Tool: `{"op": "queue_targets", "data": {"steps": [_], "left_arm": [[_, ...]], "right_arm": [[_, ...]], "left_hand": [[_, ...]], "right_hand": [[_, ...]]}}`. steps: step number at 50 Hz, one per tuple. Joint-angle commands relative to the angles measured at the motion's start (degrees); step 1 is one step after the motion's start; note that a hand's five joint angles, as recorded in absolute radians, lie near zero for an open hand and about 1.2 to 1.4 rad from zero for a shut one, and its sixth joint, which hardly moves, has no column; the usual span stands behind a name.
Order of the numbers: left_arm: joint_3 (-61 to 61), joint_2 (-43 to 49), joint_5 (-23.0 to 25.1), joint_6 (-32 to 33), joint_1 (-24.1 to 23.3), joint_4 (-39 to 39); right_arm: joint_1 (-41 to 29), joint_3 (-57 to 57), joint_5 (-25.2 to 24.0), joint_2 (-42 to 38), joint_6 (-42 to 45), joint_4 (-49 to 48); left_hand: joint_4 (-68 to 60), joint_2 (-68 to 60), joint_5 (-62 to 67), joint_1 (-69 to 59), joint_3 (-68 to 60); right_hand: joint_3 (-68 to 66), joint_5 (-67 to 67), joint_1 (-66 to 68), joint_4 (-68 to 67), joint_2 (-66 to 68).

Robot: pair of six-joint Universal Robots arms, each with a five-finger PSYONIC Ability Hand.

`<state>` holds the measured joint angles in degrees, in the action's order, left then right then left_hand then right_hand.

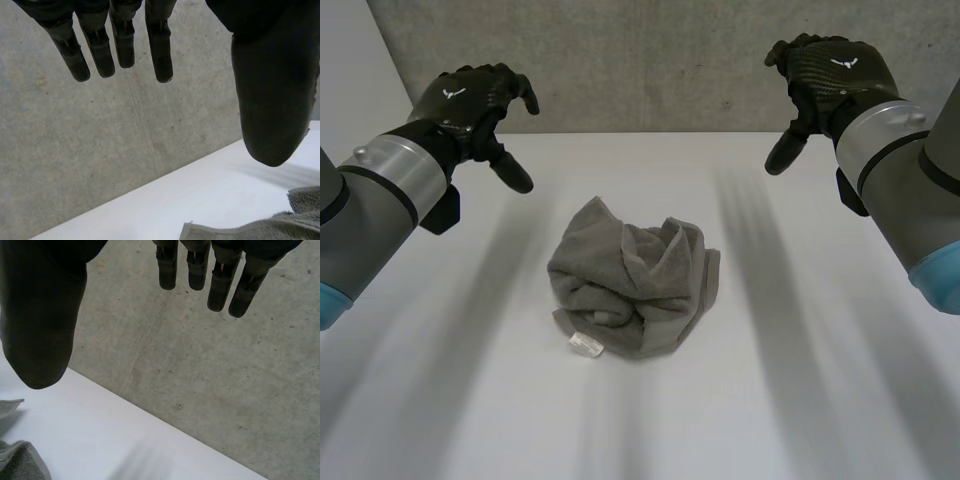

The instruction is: Fold the towel.

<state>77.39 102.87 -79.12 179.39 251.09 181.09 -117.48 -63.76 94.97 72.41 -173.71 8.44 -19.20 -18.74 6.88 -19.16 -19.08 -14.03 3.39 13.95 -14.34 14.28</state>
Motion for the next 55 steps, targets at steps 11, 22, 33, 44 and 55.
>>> {"op": "queue_targets", "data": {"steps": [11,22,33,44,55], "left_arm": [[-0.7,0.7,-0.1,-0.1,0.1,-1.5],[0.2,5.0,4.1,0.9,-0.9,3.2],[-6.5,22.5,17.6,7.6,-1.4,8.0],[-17.0,37.6,18.8,16.6,-2.5,3.7],[-20.1,40.7,18.9,20.8,-4.5,1.1]], "right_arm": [[1.3,0.2,-0.3,0.0,0.1,0.1],[1.4,1.7,-11.3,-5.6,6.2,0.8],[-0.7,3.4,-21.5,-19.2,20.9,0.1],[-5.0,9.9,-20.6,-32.5,21.5,-0.4],[-4.9,12.1,-20.9,-32.6,21.6,-1.0]], "left_hand": [[5.5,5.0,-3.1,5.4,5.3],[7.8,7.3,-5.5,7.8,7.7],[6.8,6.3,-4.5,6.8,6.7],[5.3,4.8,-3.0,5.2,5.2],[-18.9,-19.4,21.2,-19.0,-19.0]], "right_hand": [[4.0,-3.4,-4.0,4.3,-4.3],[4.0,-3.4,-4.0,4.3,-4.3],[4.0,-3.4,-4.0,4.3,-4.3],[-1.1,1.7,1.2,-0.8,0.9],[-54.4,55.1,54.5,-54.1,54.2]]}}
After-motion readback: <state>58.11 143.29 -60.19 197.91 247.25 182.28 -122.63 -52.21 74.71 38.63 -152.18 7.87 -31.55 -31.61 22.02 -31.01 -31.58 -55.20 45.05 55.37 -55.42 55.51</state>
